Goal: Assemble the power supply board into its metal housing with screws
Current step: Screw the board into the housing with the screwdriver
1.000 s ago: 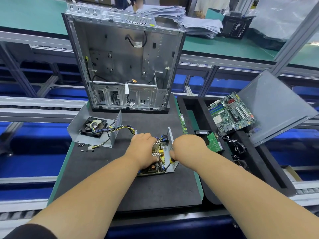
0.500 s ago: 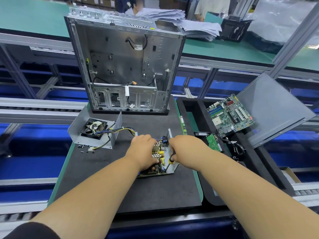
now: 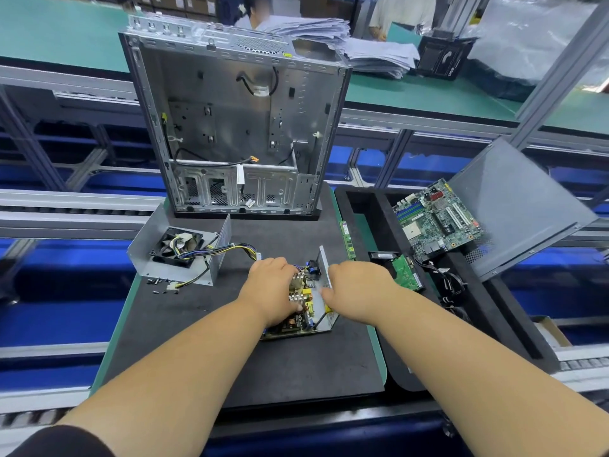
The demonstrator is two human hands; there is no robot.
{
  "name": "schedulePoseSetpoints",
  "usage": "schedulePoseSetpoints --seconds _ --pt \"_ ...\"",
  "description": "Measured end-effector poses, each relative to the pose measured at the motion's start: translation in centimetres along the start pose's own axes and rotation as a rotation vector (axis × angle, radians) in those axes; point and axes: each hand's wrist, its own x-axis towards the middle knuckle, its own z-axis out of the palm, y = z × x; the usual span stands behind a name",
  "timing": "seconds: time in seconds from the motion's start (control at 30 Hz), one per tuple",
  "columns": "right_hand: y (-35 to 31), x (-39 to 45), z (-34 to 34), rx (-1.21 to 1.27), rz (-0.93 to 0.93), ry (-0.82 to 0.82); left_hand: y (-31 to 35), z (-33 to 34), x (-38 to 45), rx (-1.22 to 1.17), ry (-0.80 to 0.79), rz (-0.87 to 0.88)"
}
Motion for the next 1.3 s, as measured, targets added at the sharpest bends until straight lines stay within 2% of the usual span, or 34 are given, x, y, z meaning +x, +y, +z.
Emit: schedulePoseSetpoints --seconds 0.13,0.27,0.4,0.57,0.77,0.87,0.97,1.1,1.3 --pt "0.1 -0.8 -1.1 0.129 -0.119 -0.042 0.0 -0.1 0.0 0.017 -0.001 0.011" --pt "0.0 -0.8 -1.2 0.035 -0.142 -0.007 0.0 -0.1 0.0 0.028 0.000 0.013" --pt "-0.5 -0.5 -0.4 -0.073 -0.091 0.028 0.0 -0.1 0.0 0.038 -0.004 0.013" --pt "-1.5 -0.1 1.3 -0.174 0.022 0.190 -0.1 -0.1 -0.1 0.029 -0.001 0.011" --pt "-1.4 0.1 1.7 -0.102 0.184 0.167 0.1 -0.1 0.0 0.036 -0.006 0.010" --pt "-0.6 -0.1 1.1 0.025 0.144 0.105 0.1 -0.1 -0.1 0.027 -0.004 0.009" --pt "0.5 -0.5 0.2 0.195 0.017 0.012 0.0 -0.1 -0.1 0.019 -0.006 0.005" --pt "0.7 -0.9 -0.2 0.115 -0.113 0.074 0.0 -0.1 -0.1 0.005 -0.008 0.002" --pt "0.2 -0.4 0.4 -0.048 -0.083 0.084 0.1 -0.2 -0.1 0.001 -0.010 -0.002"
